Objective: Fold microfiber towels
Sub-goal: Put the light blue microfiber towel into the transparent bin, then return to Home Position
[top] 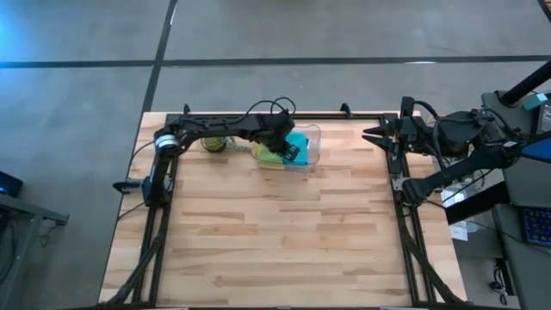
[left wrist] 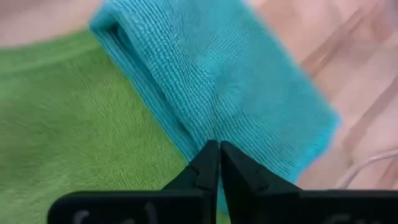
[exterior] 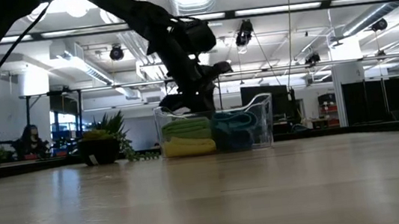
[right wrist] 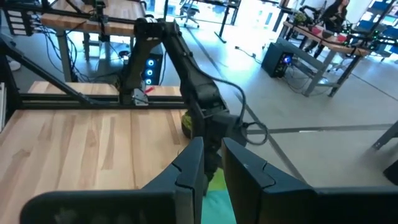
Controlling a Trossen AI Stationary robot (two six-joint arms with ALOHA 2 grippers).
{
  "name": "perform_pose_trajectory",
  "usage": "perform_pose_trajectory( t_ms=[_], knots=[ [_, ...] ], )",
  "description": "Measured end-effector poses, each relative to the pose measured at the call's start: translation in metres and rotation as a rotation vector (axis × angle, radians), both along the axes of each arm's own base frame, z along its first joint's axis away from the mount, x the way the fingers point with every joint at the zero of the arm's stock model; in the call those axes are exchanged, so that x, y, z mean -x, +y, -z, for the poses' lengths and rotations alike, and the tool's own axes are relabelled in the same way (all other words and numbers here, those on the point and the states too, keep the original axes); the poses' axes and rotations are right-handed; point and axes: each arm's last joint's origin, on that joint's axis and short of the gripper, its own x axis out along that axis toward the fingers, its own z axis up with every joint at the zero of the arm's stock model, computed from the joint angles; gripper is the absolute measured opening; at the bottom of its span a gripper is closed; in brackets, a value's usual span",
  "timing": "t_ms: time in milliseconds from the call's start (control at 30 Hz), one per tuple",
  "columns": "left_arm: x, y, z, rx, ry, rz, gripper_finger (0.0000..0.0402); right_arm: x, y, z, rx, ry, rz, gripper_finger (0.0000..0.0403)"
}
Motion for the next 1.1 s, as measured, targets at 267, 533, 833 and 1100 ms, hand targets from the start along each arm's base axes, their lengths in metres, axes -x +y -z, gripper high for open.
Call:
perform_pose_trajectory(
  t_ms=[267, 533, 833, 1100],
  knots=[
    [0.007, -0.002, -0.044, -0.099, -0.102, -0.001, 0.0000, 0.005, 0.000, 0.004, -0.022, 0.025, -0.035, 0.0052],
    [0.032, -0.017, -0.082, -0.197, -0.176, 0.125, 0.0000, 0.017, -0.002, 0.041, -0.242, -0.074, -0.039, 0.0052],
    [0.063, -0.058, -0.117, -0.300, -0.756, 0.254, 0.0000, -0.052, 0.014, 0.104, -0.355, -0.395, -0.127, 0.0052],
    [0.125, -0.072, -0.141, -0.454, -1.339, 0.195, 0.0000, -0.086, -0.039, 0.089, -0.315, -0.827, -0.124, 0.0013]
  ],
)
